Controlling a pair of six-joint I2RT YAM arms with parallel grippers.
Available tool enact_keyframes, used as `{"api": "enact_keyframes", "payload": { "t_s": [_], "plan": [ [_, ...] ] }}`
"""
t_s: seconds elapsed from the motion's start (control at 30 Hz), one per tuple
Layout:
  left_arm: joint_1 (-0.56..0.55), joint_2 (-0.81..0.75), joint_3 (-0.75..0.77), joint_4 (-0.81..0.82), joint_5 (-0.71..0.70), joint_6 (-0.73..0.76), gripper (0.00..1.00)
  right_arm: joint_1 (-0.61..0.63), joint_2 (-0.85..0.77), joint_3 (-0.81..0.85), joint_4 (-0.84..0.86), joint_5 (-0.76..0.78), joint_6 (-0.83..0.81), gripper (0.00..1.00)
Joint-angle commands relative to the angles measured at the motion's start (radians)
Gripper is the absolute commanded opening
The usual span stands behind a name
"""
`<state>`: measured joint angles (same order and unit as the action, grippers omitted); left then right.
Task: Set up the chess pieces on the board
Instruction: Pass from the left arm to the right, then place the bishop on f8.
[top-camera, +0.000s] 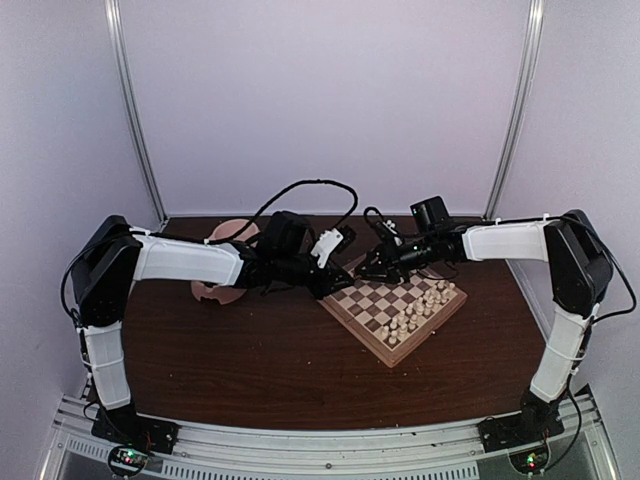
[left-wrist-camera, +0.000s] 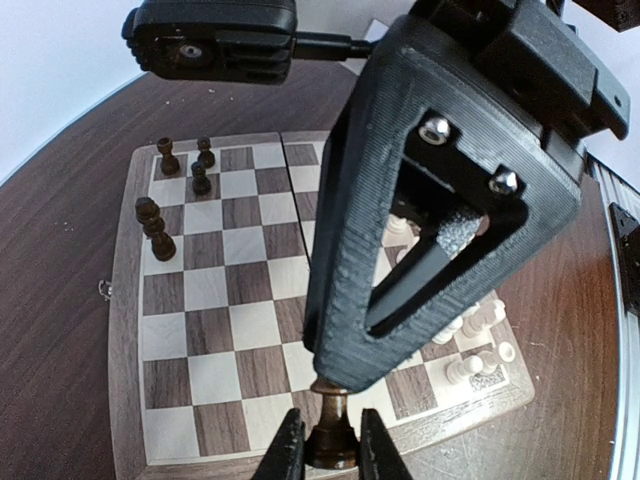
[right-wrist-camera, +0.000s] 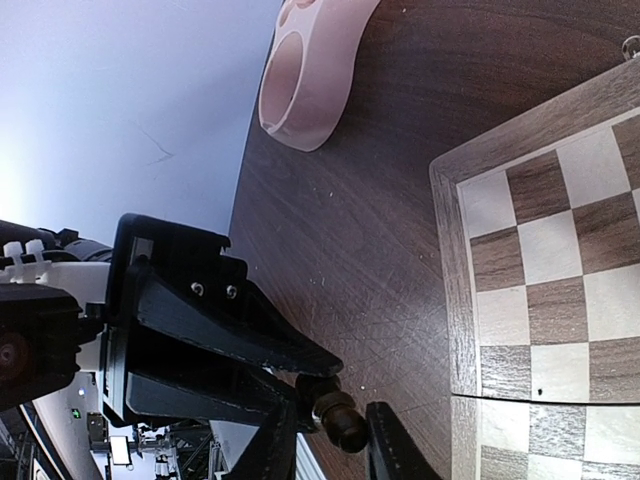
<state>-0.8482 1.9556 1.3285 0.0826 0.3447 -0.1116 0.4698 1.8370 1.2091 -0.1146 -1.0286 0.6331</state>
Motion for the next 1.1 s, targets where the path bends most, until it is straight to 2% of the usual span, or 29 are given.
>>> {"api": "enact_keyframes", "payload": {
  "t_s": [0.0, 0.2, 0.33, 0.47, 0.57, 0.73, 0.9, 1.07],
  "plan": [
    [-0.002, -0.043, -0.017, 0.07, 0.004, -0.008, 0.11, 0.011, 0.018, 0.001, 0.003, -0.022, -0.018, 0.25],
    [-0.002, -0.04, -0.021, 0.072, -0.004, -0.008, 0.12, 0.012, 0.018, 0.003, 0.003, -0.027, -0.022, 0.17],
    [-0.002, -0.04, -0.023, 0.072, -0.009, -0.009, 0.18, 0.012, 0.012, 0.005, -0.004, -0.023, -0.026, 0.08],
    [-0.002, -0.043, -0.024, 0.061, -0.017, -0.008, 0.35, 0.006, 0.003, 0.021, -0.059, 0.009, -0.062, 0.05],
    [-0.002, -0.063, -0.047, 0.07, -0.028, -0.004, 0.48, 0.006, -0.012, 0.069, -0.208, 0.087, -0.168, 0.04],
    [-0.002, -0.111, -0.076, 0.058, -0.053, 0.0, 0.55, 0.006, -0.044, 0.132, -0.4, 0.255, -0.311, 0.04],
    [-0.002, -0.182, -0.101, 0.029, -0.085, 0.005, 0.63, 0.005, -0.059, 0.173, -0.478, 0.367, -0.372, 0.04],
    [-0.002, -0.257, -0.123, -0.022, -0.127, 0.02, 0.77, 0.004, -0.08, 0.199, -0.516, 0.459, -0.404, 0.04]
  ]
}}
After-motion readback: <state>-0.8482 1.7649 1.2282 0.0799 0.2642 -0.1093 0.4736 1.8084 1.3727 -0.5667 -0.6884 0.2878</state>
